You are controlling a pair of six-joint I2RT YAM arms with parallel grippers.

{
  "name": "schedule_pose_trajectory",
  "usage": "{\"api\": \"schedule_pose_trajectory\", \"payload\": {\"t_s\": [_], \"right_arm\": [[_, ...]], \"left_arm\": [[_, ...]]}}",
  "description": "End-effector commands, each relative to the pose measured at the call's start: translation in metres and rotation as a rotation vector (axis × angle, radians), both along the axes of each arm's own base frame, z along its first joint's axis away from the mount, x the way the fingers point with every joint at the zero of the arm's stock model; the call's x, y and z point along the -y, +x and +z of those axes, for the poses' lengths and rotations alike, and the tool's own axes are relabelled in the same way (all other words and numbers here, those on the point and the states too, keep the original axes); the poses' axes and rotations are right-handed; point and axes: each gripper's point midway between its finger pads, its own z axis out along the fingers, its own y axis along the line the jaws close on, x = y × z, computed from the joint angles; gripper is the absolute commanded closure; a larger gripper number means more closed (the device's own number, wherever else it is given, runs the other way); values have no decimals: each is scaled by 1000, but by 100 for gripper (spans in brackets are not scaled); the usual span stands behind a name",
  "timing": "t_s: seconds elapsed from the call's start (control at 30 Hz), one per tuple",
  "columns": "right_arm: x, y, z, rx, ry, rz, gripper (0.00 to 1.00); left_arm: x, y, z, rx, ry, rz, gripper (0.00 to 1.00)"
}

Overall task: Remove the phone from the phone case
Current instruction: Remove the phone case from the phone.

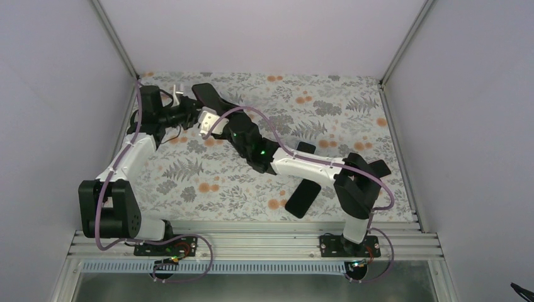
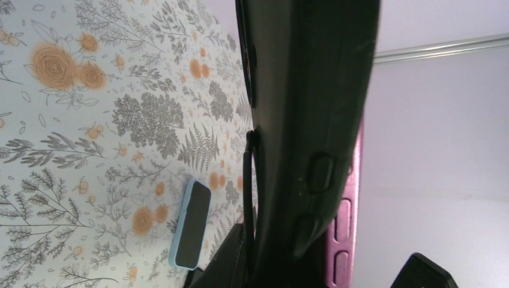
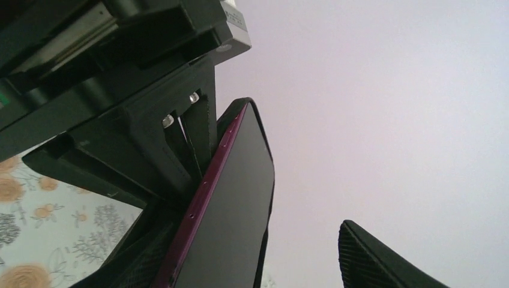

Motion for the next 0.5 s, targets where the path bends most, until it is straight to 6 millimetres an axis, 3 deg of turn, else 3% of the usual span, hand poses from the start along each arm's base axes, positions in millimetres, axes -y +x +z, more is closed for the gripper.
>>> {"api": "schedule_pose_trajectory", "payload": {"t_s": [0.0,0.3,0.47], "right_arm": [[47,34,30,155,3,-227,40],[56,50,30,126,-2,-255,58],[63,57,29,111,-6,-272,62]], "left_arm": [[10,-12,14,27,-54,-97,97],[9,-14,9,23,-49,-95,98],[10,-13,9,24,-50,-97,98]]}}
